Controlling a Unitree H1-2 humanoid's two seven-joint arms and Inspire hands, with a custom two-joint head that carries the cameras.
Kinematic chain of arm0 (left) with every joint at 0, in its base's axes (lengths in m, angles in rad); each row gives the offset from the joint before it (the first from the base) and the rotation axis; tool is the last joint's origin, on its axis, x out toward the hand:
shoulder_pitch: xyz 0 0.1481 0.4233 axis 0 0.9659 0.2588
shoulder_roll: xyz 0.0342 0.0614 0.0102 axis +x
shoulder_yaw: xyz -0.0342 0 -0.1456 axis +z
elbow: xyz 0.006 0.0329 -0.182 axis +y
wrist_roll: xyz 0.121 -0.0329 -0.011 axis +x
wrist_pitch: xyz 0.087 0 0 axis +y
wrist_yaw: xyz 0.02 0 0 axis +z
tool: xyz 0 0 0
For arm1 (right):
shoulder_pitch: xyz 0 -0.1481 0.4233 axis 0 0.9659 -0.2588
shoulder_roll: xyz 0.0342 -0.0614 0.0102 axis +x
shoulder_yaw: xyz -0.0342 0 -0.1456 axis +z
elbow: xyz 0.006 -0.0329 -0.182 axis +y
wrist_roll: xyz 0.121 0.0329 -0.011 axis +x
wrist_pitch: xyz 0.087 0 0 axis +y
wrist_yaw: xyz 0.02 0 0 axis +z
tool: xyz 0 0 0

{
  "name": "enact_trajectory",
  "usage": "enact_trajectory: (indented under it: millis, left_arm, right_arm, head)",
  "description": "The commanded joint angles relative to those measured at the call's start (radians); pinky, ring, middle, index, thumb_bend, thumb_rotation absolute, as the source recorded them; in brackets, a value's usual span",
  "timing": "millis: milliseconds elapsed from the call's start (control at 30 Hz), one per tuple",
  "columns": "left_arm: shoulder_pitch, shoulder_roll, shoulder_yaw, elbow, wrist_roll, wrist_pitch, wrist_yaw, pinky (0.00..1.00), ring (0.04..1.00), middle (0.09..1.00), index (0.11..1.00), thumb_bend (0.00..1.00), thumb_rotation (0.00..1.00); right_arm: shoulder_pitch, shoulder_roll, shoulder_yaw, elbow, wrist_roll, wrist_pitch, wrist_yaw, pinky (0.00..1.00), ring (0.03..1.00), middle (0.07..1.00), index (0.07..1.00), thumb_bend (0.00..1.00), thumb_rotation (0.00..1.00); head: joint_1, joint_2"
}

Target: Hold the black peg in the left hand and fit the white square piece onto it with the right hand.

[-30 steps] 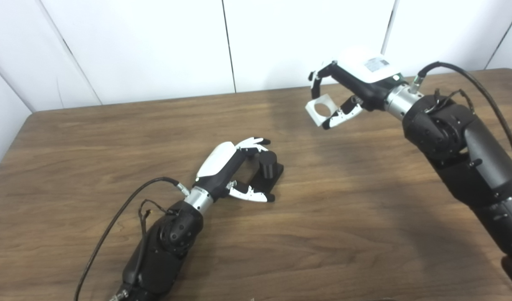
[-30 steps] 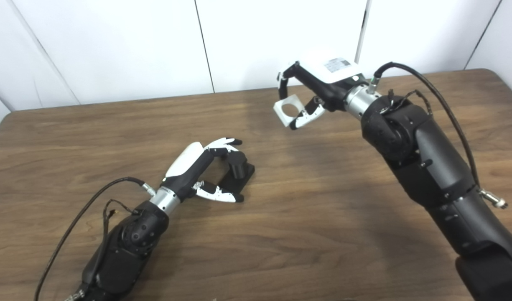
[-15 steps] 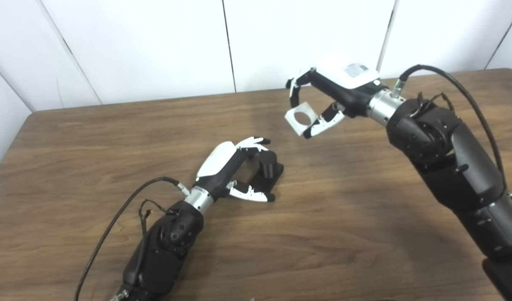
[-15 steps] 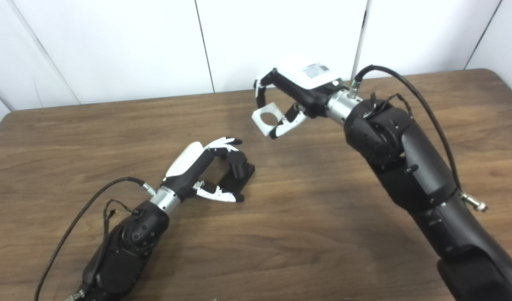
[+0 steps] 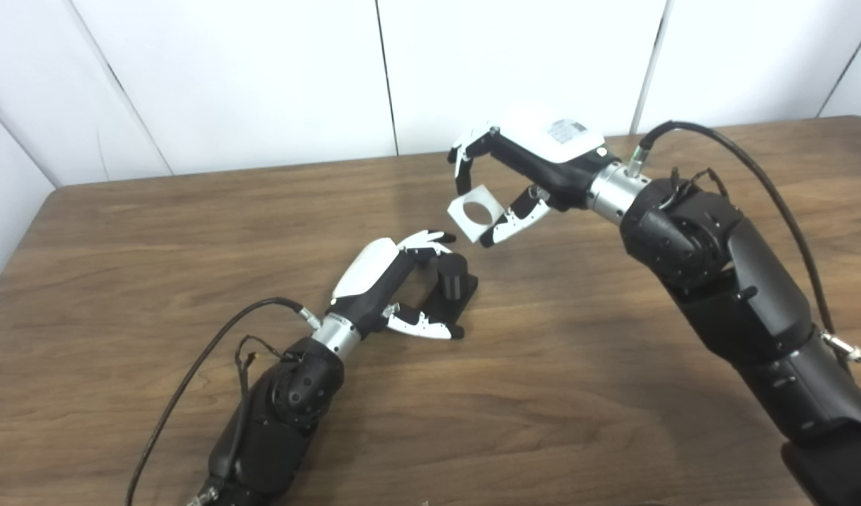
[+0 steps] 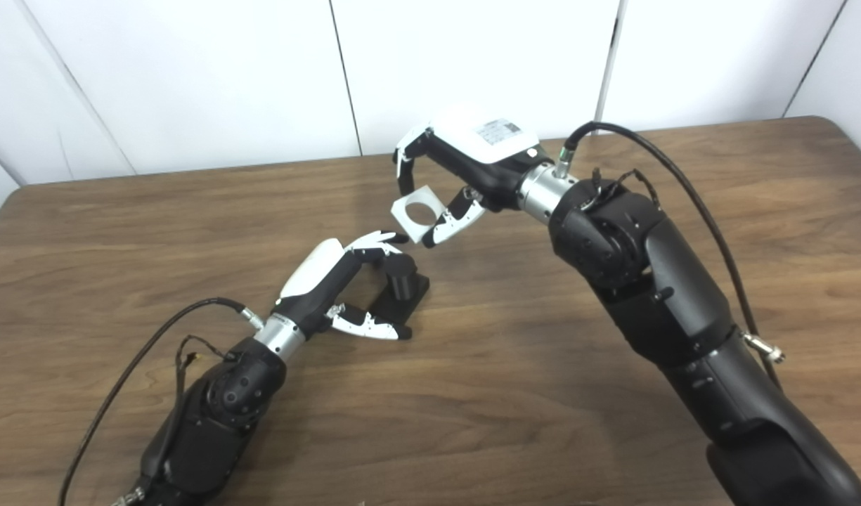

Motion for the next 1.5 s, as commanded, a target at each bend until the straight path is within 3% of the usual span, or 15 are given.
enact_trajectory:
  millis: [0, 633, 1467]
  left_arm:
    - [-0.017, 0.003, -0.003, 0.007, 0.012, 0.012, 0.001, 0.82, 0.932, 0.885, 0.619, 0.82, 0.15]
    - [-0.018, 0.0, -0.003, 0.002, 0.014, 0.024, 0.004, 0.83, 0.933, 0.886, 0.619, 0.82, 0.14]
    - [-0.013, 0.001, -0.005, -0.011, 0.014, 0.027, 0.002, 0.82, 0.93, 0.886, 0.614, 0.82, 0.15]
  right_arm:
    - [-0.038, 0.007, -0.007, -0.018, -0.002, -0.032, -0.018, 0.79, 0.796, 0.746, 0.48, 0.52, 0.14]
    - [-0.023, 0.033, 0.034, 0.016, -0.011, -0.041, 0.0, 0.81, 0.801, 0.744, 0.481, 0.52, 0.14]
    - [-0.02, 0.037, 0.035, 0.09, -0.029, -0.066, -0.018, 0.8, 0.797, 0.753, 0.481, 0.52, 0.14]
  head:
    - [0.0, 0.002]
    - [0.017, 0.005]
    - [0.025, 0.011]
